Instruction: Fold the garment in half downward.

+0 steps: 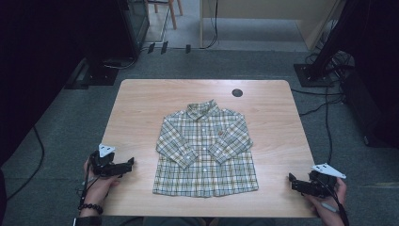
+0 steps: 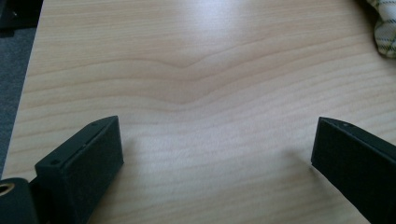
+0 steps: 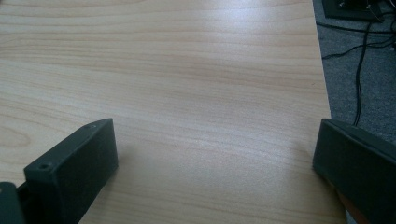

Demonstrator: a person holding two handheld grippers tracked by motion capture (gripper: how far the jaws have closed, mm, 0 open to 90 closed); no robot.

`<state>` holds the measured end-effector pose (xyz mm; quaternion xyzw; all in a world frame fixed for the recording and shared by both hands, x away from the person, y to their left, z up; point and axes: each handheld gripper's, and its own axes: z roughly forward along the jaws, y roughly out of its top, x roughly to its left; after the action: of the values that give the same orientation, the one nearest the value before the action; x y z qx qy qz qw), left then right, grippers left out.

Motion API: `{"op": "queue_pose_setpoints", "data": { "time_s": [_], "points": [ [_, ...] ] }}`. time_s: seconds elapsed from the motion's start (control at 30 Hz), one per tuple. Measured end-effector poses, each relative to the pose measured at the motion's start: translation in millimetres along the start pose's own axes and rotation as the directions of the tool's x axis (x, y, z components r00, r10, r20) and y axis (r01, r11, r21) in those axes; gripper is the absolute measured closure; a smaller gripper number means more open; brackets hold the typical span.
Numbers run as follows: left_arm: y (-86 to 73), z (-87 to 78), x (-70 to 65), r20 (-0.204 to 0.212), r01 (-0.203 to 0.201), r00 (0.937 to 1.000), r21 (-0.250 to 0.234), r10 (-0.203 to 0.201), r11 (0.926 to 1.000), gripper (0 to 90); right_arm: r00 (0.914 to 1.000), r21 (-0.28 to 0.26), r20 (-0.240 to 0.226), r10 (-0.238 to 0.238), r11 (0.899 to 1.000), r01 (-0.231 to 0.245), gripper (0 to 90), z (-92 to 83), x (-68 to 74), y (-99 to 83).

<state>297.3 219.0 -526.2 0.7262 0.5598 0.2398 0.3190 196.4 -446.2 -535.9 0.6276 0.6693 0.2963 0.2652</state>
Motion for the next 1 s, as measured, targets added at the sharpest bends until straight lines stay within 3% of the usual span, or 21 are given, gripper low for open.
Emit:
{"op": "queue_pose_setpoints", "data": {
  "time_s": [0.1, 0.23, 0.43, 0.57, 0.8, 1.0],
  "points": [
    [4.1, 4.6, -3.9, -0.006, 0.009, 0.9999, -0.004, -0.009, 1.0, 2.4, 1.0, 0.0, 0.0, 0.001, 1.0, -0.001, 0.0, 0.0, 0.1, 0.0],
    [12.1, 9.8, -8.0, 0.029, 0.012, 0.9995, 0.008, -0.013, 0.9999, 2.4, 1.0, 0.0, 0.0, 0.001, 1.0, -0.001, 0.0, 0.0, 0.1, 0.0],
    [26.3, 17.8, -16.4, 0.047, -0.01, 0.9988, 0.013, 0.01, 0.9999, 2.4, 1.0, 0.001, 0.0, 0.0, 1.0, 0.0, 0.0, -0.1, 0.0, 0.0],
    [35.2, 24.5, -19.9, 0.054, 0.009, 0.9985, 0.023, -0.011, 0.9997, 2.4, 1.0, 0.0, -0.002, 0.0, 1.0, 0.0, 0.0, -0.1, 0.1, 0.0],
    [56.0, 33.2, -34.6, 0.081, -0.044, 0.9958, 0.022, 0.042, 0.9988, 2.4, 1.0, 0.001, -0.007, -0.004, 1.0, 0.004, 0.0, -0.1, 0.4, 0.0],
    [75.1, 43.9, -45.0, 0.102, -0.059, 0.9931, 0.016, 0.057, 0.9982, 2.4, 1.0, 0.001, -0.007, -0.003, 1.0, 0.003, 0.0, -0.1, 0.5, 0.0]
  ]
}}
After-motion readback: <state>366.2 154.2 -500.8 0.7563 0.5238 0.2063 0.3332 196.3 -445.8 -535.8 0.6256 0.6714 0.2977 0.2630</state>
